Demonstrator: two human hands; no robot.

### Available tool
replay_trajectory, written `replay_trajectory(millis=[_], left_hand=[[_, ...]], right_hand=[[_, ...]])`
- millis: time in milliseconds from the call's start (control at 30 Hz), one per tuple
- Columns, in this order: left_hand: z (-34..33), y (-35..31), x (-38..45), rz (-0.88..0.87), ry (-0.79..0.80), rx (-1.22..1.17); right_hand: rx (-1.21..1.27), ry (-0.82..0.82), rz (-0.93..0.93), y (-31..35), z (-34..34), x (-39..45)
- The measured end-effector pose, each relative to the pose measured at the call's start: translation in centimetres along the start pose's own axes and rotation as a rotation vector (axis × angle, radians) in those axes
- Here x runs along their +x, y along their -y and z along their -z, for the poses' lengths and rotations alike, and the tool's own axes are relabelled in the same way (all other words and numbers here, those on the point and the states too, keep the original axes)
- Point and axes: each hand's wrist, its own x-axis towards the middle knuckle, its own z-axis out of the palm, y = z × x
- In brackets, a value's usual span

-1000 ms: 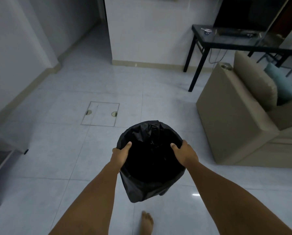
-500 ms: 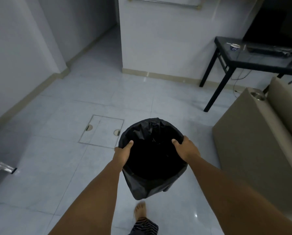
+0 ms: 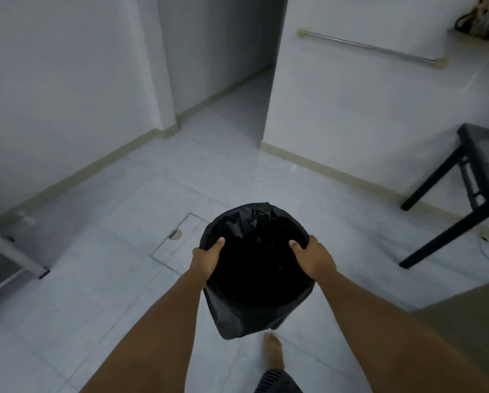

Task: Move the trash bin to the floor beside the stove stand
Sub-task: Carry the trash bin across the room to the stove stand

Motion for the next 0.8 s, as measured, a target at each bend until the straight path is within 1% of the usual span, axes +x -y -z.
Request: replay_trajectory(millis=[167,367,533,700,800], left_hand=[[-1.0,-3.0,3.8,0.037,-0.151,-0.148],[-1.5,-4.7,5.3,0.061,-0.356,-0.342],[-0.2,-5.5,5.8,0.088,-0.481,-0.412],[3.6,-5.5,6.8,0.083,-0.599,-0.492],[6.4,-5.5,8.0,0.082,-0.644,-0.527]], right_hand=[[-0.065,0.122,0.138,4.6,1.1,8.4],[-0.173,0.277,0.337,11.0,1.5,15.4],[-0.244,0.369,0.496,16.5,0.0,18.1],[-0.293,0.47,0.604,22.7,-3.7,19.5],[-0.303,0.511,0.652,26.1,-6.3,19.7]])
